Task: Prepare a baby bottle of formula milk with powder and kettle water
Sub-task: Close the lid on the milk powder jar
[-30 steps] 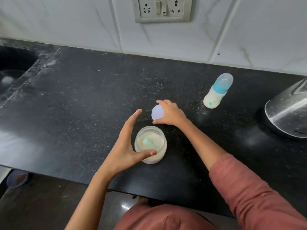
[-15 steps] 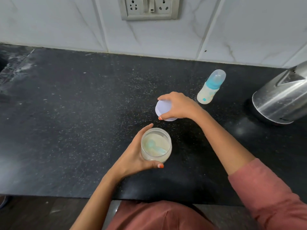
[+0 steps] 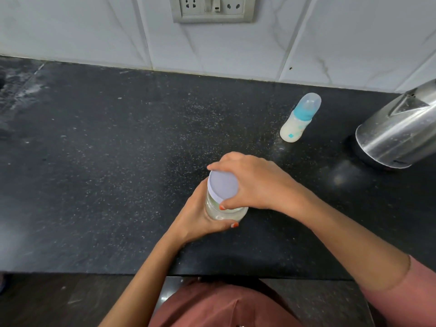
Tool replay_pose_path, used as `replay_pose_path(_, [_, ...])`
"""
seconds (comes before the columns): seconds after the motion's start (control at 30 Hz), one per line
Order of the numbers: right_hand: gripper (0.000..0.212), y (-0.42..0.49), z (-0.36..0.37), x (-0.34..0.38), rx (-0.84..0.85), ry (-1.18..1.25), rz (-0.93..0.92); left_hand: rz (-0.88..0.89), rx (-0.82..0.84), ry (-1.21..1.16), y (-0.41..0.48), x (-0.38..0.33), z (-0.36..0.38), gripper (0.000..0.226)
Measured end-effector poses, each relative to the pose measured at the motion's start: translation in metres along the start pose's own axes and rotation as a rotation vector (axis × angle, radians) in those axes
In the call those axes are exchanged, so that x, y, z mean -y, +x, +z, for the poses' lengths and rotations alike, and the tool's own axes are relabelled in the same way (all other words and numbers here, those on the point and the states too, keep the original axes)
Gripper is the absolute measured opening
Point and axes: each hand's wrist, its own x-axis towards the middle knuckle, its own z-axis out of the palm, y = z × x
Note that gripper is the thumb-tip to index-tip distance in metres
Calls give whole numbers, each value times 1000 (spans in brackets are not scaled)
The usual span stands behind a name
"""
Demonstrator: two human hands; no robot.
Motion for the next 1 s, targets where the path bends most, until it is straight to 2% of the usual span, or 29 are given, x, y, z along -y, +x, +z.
replay_pose_path(0.13, [73,0,7,5,7,-59,-6,6,8,0,0,7,0,97])
replay_pose_path(0.33, [70,-4,17,11,27,-111,15,27,-12,-33,0,3,2,80])
replay_pose_path(0.5, [68,-7,24,15,-54,-72,98,53,-25,-24,0,4,3,76])
replay_pose_path(0.63, [79,-10,27,19,-99,-48,180,50,-39,-12,-2,5,4,81])
replay_pose_path(0.7, [87,-12,23,15,-59,-63,194,42,-34,-16,-2,6,3,83])
replay_pose_path(0.77, [94,-14,15,10,11,-71,141,36,-30,-12,-2,6,3,85])
replay_pose_path(0.83, [94,-14,8,6,104,-142,-8,54,-23,-13,-1,5,3,84])
replay_pose_path(0.93, [77,-10,7,3,196,-150,-141,55,-19,-22,-2,3,4,83])
replay_pose_path(1.0, [69,-9,10,5,147,-171,-133,52,-18,-36,-3,3,4,84])
